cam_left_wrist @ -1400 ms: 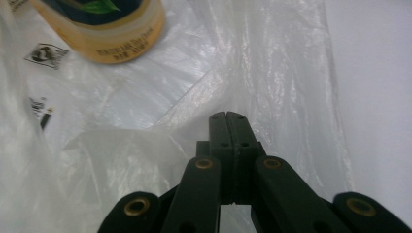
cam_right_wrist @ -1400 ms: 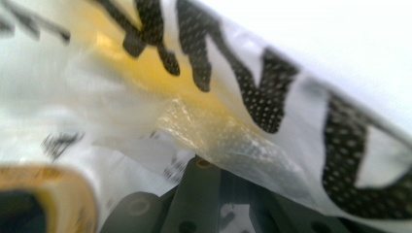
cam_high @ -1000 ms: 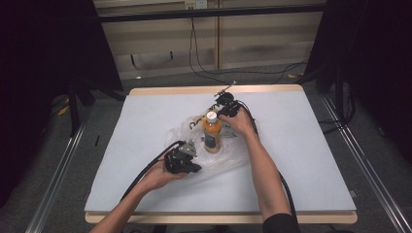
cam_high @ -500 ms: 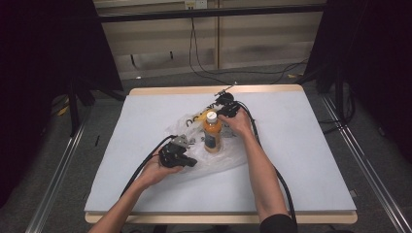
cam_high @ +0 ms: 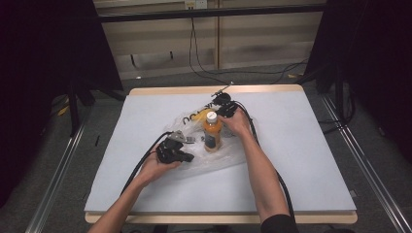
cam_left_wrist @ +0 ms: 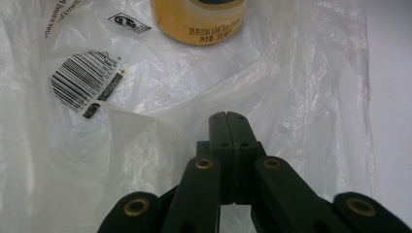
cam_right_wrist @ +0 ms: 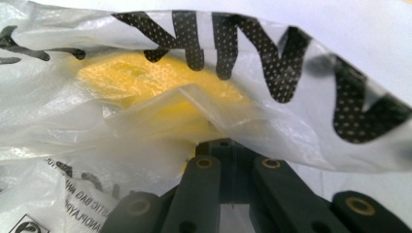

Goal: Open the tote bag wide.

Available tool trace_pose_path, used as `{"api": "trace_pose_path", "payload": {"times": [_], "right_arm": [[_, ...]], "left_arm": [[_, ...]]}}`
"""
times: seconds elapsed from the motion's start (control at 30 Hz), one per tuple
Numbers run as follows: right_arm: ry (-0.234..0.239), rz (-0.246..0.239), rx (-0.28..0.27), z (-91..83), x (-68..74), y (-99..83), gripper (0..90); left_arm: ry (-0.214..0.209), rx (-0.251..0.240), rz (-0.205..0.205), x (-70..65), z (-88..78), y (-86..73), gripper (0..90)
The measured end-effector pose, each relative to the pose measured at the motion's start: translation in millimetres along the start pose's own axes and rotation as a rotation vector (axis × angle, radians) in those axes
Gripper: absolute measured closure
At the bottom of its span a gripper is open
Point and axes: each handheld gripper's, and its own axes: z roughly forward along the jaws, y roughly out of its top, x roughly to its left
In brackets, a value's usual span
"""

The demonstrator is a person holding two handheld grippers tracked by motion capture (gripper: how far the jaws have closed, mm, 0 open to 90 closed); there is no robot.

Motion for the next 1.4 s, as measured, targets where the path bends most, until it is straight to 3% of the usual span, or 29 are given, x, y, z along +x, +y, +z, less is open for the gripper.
{"api": "trace_pose_path", "payload": {"times": [0.07,0.1,0.17,0.27,0.3,0.5,0.6,0.63,0.7,0.83,0.87,0.97,1.1,1.17,1.37,1.4], "right_arm": [[0.005,0.003,-0.008,-2.7,0.8,0.1,90.0],[0.014,0.006,-0.027,-5.9,0.6,-0.1,90.0],[0.029,0.006,-0.057,-16.8,0.5,0.7,90.0],[0.026,-0.005,-0.058,-24.0,1.5,1.5,90.0],[0.028,0.000,-0.067,-27.4,2.1,1.3,90.0],[0.083,0.010,-0.100,-43.6,11.7,-5.6,90.0],[0.094,-0.004,-0.109,-51.5,15.5,-8.3,90.0],[0.094,-0.004,-0.109,-51.5,15.5,-8.3,90.0],[0.093,-0.010,-0.117,-57.8,16.6,-8.5,90.0],[0.126,-0.015,-0.171,-72.1,15.7,-5.5,90.0],[0.122,-0.015,-0.176,-75.4,15.6,-5.0,90.0],[0.118,-0.027,-0.197,-85.4,15.1,-6.0,90.0],[0.117,-0.036,-0.225,-98.6,15.3,-11.1,90.0],[0.127,-0.027,-0.274,-110.5,12.4,-19.6,90.0],[0.108,-0.029,-0.333,-136.3,6.1,-36.8,90.0],[0.100,-0.032,-0.343,-141.6,5.4,-41.1,90.0]], "left_arm": [[0.002,-0.005,-0.001,-0.8,-1.1,0.0,90.0],[0.010,0.019,0.012,-0.4,-3.7,1.0,90.0],[0.005,-0.059,-0.024,-1.2,-5.6,1.7,90.0],[0.008,-0.054,-0.017,-1.5,-9.9,3.4,90.0],[0.005,-0.086,-0.025,-2.3,-9.9,3.1,90.0],[0.014,-0.145,-0.028,-5.7,-19.9,4.9,90.0],[0.019,-0.181,-0.034,-7.0,-24.6,6.9,90.0],[0.017,-0.172,-0.035,-7.3,-26.8,7.9,90.0],[0.008,-0.216,-0.043,-7.7,-27.4,8.3,90.0],[0.018,-0.248,-0.031,-9.2,-30.0,9.0,90.0],[0.017,-0.271,-0.034,-10.0,-29.9,8.4,90.0],[0.020,-0.266,-0.031,-8.8,-30.8,8.4,90.0],[0.020,-0.310,-0.043,-9.5,-34.8,7.7,90.0],[0.016,-0.331,-0.042,-8.7,-37.3,7.2,90.0],[0.049,-0.384,-0.057,-7.3,-47.3,4.7,90.0],[0.039,-0.404,-0.057,-7.7,-49.7,4.2,90.0]]}}
